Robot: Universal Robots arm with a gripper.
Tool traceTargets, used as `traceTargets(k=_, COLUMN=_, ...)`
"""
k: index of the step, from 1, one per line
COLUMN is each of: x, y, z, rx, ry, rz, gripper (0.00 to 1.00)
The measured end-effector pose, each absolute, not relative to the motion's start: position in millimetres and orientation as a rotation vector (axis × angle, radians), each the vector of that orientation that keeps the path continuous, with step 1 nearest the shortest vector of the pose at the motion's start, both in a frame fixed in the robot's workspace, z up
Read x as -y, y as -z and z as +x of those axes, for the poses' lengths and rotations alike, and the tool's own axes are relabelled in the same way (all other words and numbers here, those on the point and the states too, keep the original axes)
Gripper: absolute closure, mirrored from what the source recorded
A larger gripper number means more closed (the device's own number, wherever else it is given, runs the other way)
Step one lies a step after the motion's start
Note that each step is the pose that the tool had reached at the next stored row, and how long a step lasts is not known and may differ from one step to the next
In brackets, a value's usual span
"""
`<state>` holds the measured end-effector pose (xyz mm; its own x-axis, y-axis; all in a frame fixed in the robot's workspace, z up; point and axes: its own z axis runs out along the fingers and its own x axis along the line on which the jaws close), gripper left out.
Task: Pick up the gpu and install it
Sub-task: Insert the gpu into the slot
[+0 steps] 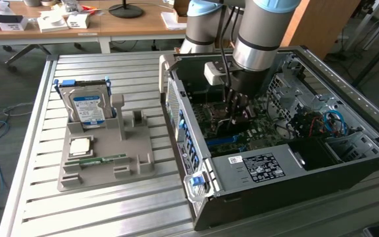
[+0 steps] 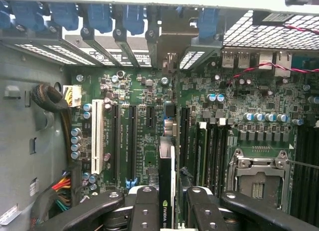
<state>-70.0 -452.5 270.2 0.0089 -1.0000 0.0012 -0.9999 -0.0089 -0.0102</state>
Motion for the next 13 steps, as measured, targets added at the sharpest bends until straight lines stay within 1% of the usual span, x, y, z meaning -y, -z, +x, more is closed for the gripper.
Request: traceTargets(k=13, x=456.4, y=-270.0, z=-70.0, rx=-2.243, ry=0.013, rz=-2.19, gripper=0.74)
